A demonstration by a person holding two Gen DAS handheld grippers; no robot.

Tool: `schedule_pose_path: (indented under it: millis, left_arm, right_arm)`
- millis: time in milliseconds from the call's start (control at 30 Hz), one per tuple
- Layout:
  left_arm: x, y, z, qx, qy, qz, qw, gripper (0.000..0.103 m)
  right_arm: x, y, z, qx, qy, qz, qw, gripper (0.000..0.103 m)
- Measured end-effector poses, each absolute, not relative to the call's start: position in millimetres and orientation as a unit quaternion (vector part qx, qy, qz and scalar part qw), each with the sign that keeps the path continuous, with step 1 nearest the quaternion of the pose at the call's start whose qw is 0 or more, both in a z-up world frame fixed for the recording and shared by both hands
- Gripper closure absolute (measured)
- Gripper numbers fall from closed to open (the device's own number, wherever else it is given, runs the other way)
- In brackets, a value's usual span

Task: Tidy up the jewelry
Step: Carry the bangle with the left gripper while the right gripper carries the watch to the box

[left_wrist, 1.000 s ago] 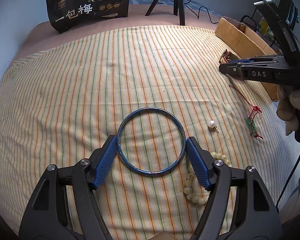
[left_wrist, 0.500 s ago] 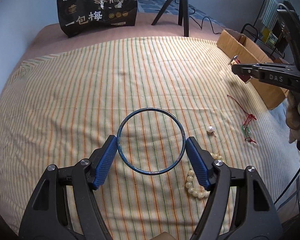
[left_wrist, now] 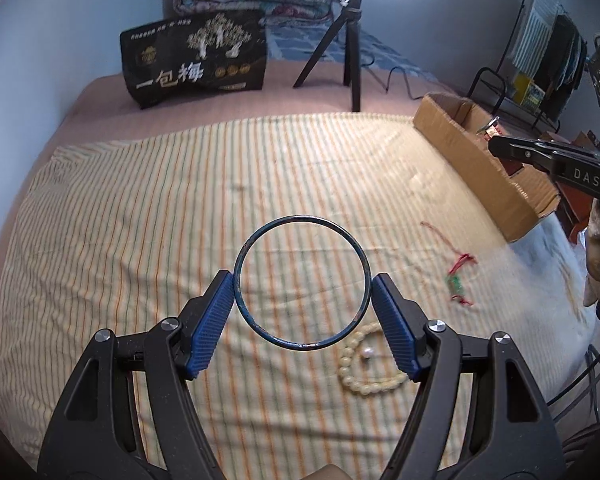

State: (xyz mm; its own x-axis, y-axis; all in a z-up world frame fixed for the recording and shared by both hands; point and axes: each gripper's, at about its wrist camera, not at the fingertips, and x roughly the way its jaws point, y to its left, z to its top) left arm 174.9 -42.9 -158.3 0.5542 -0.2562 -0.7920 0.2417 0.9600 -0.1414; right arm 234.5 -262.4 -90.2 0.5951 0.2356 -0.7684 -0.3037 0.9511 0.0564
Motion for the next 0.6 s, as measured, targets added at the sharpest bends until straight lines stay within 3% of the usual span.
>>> schedule_pose_path:
  millis: [600]
  left_arm:
    - [189,-136,-102,0.002,0.395,-0.220,0.892,0.031]
  right_arm:
    - [214,-356,-42,-0.023,0.383,0.089,0.919,0.096]
